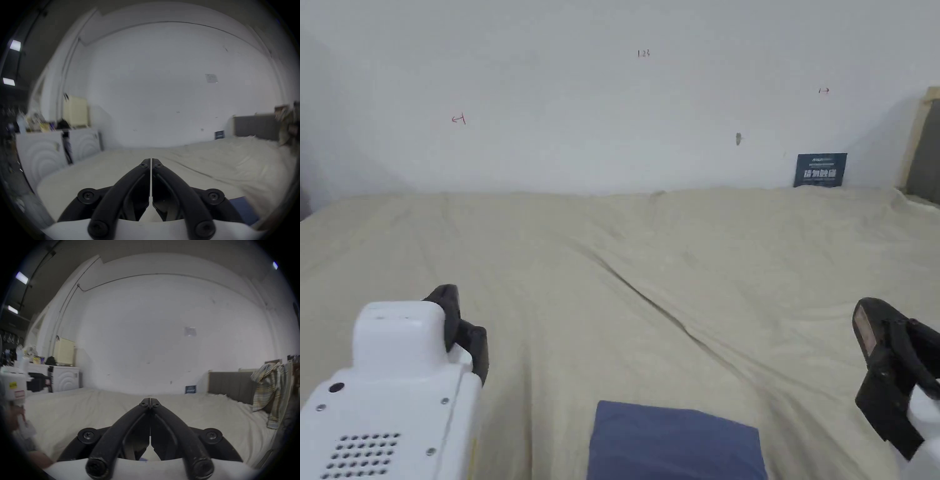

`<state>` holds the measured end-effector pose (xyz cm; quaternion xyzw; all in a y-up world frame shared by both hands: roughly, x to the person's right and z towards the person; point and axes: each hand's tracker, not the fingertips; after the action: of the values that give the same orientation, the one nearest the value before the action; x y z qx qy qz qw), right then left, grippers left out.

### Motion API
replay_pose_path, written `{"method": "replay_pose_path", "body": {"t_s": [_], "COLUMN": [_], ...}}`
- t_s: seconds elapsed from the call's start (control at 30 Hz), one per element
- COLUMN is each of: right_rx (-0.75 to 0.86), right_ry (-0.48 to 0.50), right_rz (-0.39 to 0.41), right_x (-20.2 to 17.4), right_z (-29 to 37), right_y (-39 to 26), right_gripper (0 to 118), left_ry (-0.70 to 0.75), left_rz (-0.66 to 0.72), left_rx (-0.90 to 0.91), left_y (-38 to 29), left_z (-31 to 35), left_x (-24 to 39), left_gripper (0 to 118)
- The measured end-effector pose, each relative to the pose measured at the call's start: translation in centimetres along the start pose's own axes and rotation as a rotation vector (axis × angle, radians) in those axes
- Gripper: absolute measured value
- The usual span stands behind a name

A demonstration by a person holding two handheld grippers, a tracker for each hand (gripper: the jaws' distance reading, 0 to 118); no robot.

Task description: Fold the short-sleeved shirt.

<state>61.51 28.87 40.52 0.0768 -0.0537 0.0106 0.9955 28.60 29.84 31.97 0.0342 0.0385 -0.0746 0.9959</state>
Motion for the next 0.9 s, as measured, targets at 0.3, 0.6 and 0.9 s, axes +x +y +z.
{"method": "replay_pose_path", "body": {"t_s": [0.3,0.6,0.9], "right_rx": [-0.112,-0.133,-0.124], "right_ry": [-0.122,-0.142,-0.021], "right_rz": [0.078,0.016,-0.056], "right_x": [0.1,1.0,1.8], "right_z": [0.1,-0.3,-1.7], "right_y": [-4.6,-4.6,-2.5], "right_gripper": [0,0,0], "left_ry": [0.015,-0.006,-0.275], "left_rz": [0.045,0.034,0.206], "left_rx": [-0.041,-0.064,-0.119], "left_y": [-4.4,-4.9,-1.8], "left_z": [0.7,0.4,-0.4], "left_x": [0.4,1.1,-1.0], "left_gripper": [2,2,2]}}
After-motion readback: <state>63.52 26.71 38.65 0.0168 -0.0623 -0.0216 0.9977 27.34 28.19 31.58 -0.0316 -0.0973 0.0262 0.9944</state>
